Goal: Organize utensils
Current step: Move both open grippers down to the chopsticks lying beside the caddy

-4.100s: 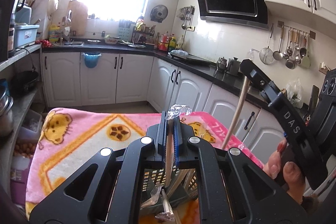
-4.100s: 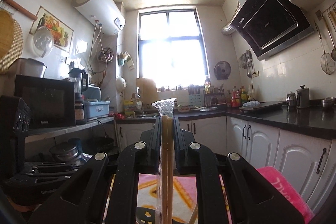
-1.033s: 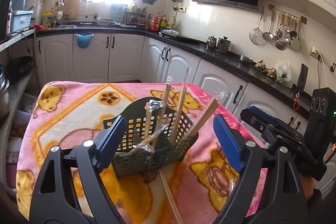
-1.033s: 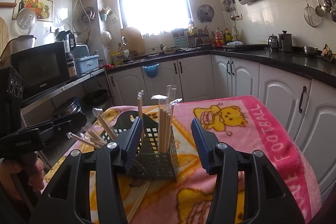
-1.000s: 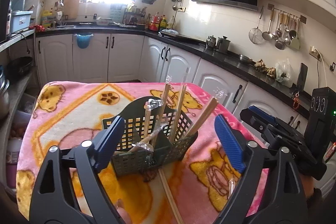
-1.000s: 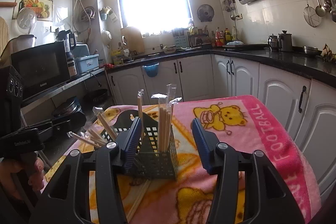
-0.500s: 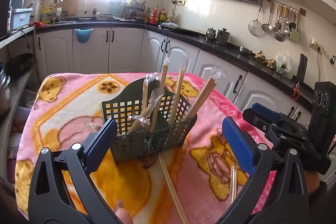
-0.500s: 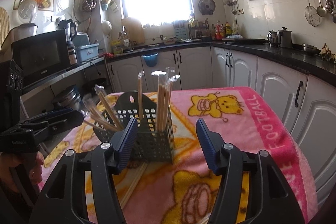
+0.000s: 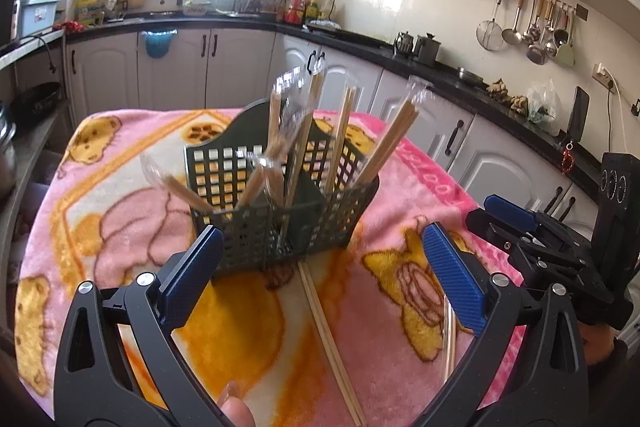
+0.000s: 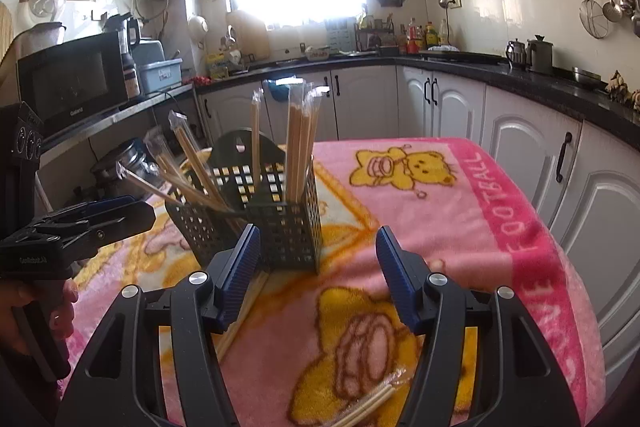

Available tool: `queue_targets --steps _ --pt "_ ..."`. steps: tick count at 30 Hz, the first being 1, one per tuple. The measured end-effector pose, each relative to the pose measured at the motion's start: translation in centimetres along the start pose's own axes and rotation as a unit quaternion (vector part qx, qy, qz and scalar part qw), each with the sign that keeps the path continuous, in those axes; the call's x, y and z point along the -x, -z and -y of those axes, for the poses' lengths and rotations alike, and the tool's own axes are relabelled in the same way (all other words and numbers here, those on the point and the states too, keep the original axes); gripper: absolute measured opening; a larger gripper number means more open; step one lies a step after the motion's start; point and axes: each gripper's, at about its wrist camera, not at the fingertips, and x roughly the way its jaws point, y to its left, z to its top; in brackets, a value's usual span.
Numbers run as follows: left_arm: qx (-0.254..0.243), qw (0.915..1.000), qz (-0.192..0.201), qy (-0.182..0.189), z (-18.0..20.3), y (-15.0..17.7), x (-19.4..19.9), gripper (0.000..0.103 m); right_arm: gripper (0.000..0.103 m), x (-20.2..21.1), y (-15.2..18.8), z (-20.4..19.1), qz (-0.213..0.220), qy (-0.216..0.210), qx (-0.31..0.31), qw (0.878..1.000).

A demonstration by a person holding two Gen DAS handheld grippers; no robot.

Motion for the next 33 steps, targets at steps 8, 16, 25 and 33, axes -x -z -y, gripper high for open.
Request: queue_targets --steps 8,16,25,33 --pt "0.002 0.9996 -0.028 0.002 0.3 1.5 -1.7 0.092 0.058 -0.7 1.4 0.7 -0.027 0.007 -0.002 1.0" --pt "0.008 0.9982 -0.059 0.002 0.2 2.8 -3.9 0.092 0.058 -1.3 3.2 1.8 -0.055 0.018 -0.007 0.998" --pt "0.013 0.9962 -0.086 -0.003 0.1 3.9 -6.6 0.092 0.058 -2.0 4.6 3.6 -0.08 0.031 -0.023 0.996" --pt "0.021 0.9938 -0.109 -0.01 0.1 4.5 -9.2 0.088 0.058 -2.7 5.7 5.3 -0.105 0.04 -0.039 0.993"
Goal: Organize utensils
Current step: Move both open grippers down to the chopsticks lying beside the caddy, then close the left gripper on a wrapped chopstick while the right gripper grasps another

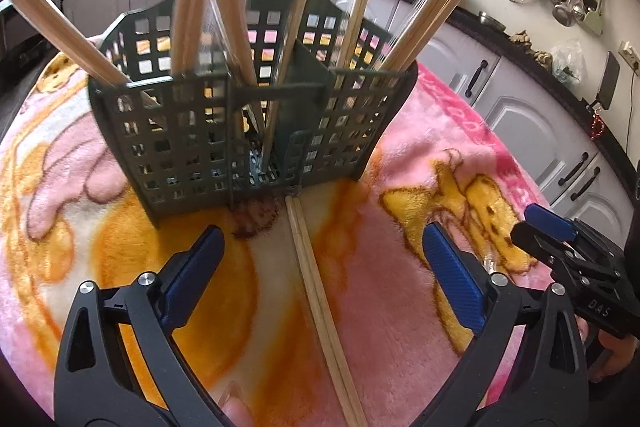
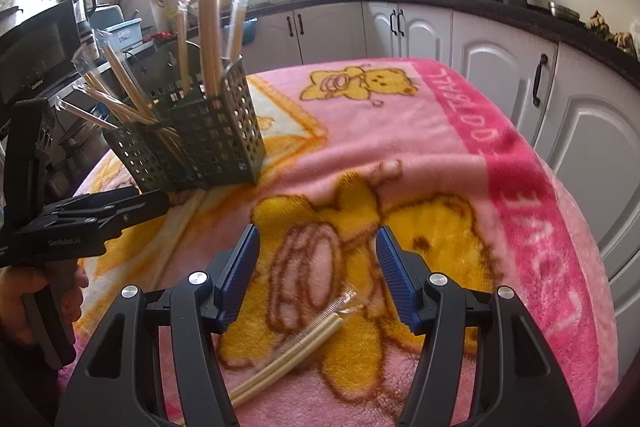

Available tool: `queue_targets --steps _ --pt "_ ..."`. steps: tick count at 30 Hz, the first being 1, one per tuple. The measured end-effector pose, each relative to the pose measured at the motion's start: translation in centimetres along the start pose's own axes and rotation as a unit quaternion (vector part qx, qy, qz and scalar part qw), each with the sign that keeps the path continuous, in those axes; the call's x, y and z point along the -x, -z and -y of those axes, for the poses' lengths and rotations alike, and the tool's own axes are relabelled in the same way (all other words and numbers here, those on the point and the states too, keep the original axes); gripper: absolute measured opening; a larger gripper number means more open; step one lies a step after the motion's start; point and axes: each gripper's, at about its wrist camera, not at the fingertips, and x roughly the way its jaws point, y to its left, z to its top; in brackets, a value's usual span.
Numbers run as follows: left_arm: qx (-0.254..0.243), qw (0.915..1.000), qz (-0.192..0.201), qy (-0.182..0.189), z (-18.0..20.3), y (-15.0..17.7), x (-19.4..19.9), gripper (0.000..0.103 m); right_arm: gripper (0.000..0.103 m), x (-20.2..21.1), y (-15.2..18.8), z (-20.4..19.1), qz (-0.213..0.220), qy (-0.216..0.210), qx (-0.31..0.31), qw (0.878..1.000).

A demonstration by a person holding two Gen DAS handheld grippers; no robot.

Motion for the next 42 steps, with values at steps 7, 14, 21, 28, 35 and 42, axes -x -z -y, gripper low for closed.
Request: queue_targets --steps 7,14,21,28,35,42 --pt "-0.004 0.9998 -0.013 -0.015 0.4 -0.3 -2.2 0.081 0.058 -0.7 0.8 1.1 -0.023 0.003 -0.017 1.0" --pt "0.0 0.9989 -0.031 -0.036 0.5 -0.4 -4.2 0.069 0.058 -1.8 1.4 2.6 -0.053 -0.005 -0.049 0.997" --pt "0.006 0.9974 -0.042 -0.058 0.6 -0.6 -5.8 0.053 0.057 -3.2 2.2 2.3 -0.088 -0.017 -0.048 0.995" --pt "0.011 0.9967 -0.04 -0.07 -0.2 -0.6 -5.7 0.031 0.043 -3.8 2.4 1.5 -0.099 0.006 -0.034 0.994" --pt "0.029 0.997 -0.041 -0.059 -2.1 -0.6 -5.1 0.015 0.019 -3.9 2.8 0.4 -0.11 0.019 -0.005 0.994" --pt "0.049 0.9974 -0.04 -0.034 -3.3 -0.4 -4.1 0.009 0.005 -3.2 2.5 -0.5 -0.094 -0.026 -0.017 0.995"
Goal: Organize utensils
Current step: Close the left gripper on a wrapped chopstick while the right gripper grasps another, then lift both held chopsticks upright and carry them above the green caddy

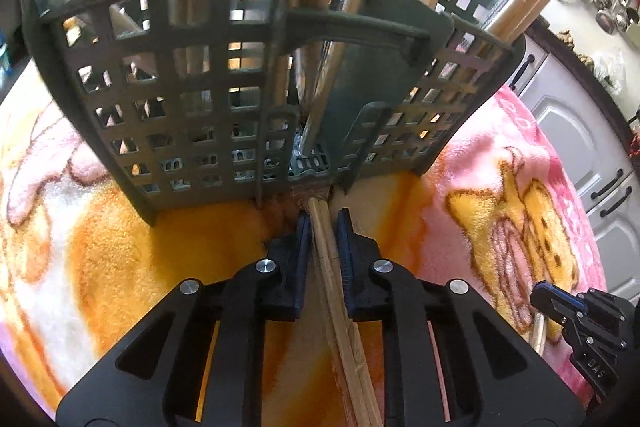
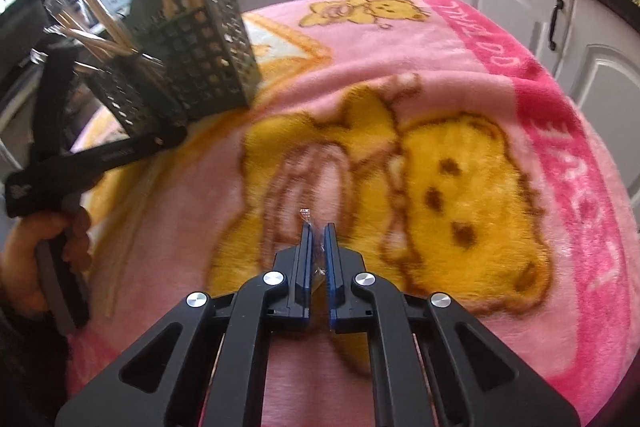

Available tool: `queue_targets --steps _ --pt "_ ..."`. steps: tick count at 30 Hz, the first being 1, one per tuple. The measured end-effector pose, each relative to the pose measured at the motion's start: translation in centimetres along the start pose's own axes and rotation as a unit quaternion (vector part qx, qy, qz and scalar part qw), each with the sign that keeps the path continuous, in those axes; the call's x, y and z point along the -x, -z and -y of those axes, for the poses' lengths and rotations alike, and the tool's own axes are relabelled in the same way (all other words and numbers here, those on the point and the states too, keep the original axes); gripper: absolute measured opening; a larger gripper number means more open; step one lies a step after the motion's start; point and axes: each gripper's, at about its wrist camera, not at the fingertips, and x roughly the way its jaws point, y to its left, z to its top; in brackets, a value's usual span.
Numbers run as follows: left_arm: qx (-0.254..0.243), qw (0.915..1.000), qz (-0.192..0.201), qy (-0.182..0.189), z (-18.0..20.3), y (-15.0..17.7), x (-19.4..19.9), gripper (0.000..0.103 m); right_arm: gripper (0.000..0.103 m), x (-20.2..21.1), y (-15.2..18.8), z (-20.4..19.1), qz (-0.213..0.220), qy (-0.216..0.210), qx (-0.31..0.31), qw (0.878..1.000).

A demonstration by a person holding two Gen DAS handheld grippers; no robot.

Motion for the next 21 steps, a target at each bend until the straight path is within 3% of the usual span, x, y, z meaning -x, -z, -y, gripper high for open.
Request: queue_targets --steps 8,21 --pt "0.01 0.999 0.026 0.035 -1.5 0.3 3.4 0.004 0.005 2.1 -1.4 -1.7 0.041 -0.048 0.004 0.998" --pt "0.029 0.9918 0.102 0.073 -1.8 -0.4 10.5 0.003 0.004 5.7 -4.2 -4.8 0.106 -0.074 0.034 0.991"
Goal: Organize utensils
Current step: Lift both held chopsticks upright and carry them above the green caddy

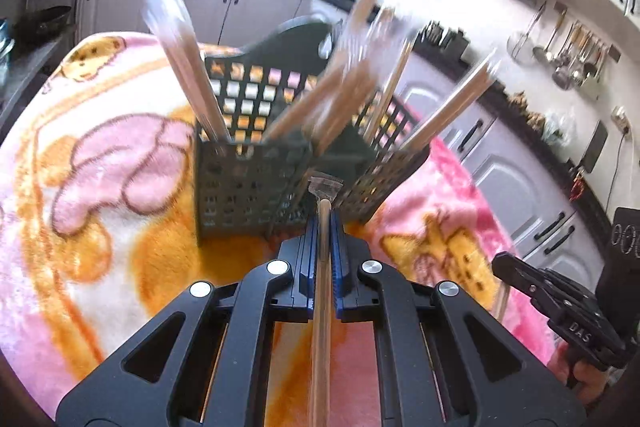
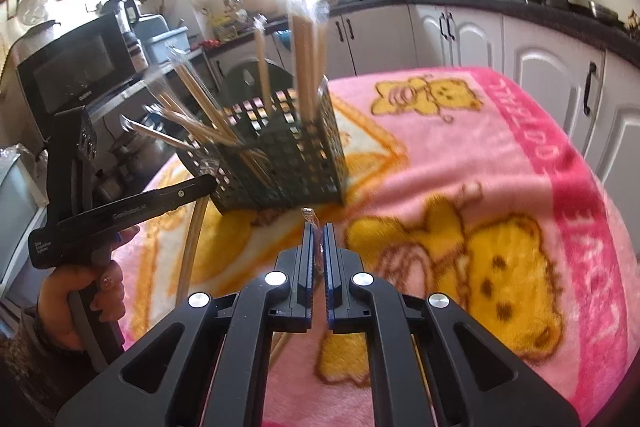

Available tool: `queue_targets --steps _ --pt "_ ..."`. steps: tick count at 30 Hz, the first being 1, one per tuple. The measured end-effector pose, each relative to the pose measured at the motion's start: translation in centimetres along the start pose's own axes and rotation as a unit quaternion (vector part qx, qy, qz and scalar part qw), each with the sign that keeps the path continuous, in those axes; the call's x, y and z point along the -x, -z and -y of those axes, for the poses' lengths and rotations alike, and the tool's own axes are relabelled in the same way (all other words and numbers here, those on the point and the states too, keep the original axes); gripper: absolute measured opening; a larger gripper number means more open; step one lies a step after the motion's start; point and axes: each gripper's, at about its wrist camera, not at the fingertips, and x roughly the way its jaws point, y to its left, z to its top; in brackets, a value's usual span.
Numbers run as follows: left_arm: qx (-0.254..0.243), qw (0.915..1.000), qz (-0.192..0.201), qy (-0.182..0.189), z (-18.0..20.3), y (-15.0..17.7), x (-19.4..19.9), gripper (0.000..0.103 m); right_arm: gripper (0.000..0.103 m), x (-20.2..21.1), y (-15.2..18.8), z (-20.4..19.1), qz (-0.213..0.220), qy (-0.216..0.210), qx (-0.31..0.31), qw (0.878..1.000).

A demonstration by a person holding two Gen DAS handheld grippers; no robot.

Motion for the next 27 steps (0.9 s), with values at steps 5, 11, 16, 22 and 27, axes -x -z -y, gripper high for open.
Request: queue_targets --steps 5,11,16,22,27 --pt "0.003 0.9992 0.04 0.008 0.2 -1.4 2.7 0.003 0.003 1.2 -1.5 -1.7 0.025 -0.011 0.02 0.999" --pt "-0.008 0.9966 0.079 0.021 1.1 -3.2 5.5 0.003 0.003 2.9 -4.1 -3.8 0.064 -0.026 0.049 0.996" --pt "-0.023 0.9935 0.108 0.029 2.1 -4.6 7.5 0.003 0.002 4.5 -6.3 -5.3 0.1 -0.03 0.074 0.992" --pt "-0.037 0.9894 0.132 0.047 3.0 -6.1 9.9 0.003 0.002 5.9 -8.4 -6.2 0.133 -0.033 0.088 0.987" --pt "-0.047 0.9851 0.158 0.048 3.6 -7.2 12.1 0.003 0.002 7.0 -10.2 -7.0 0.159 -0.04 0.097 0.982"
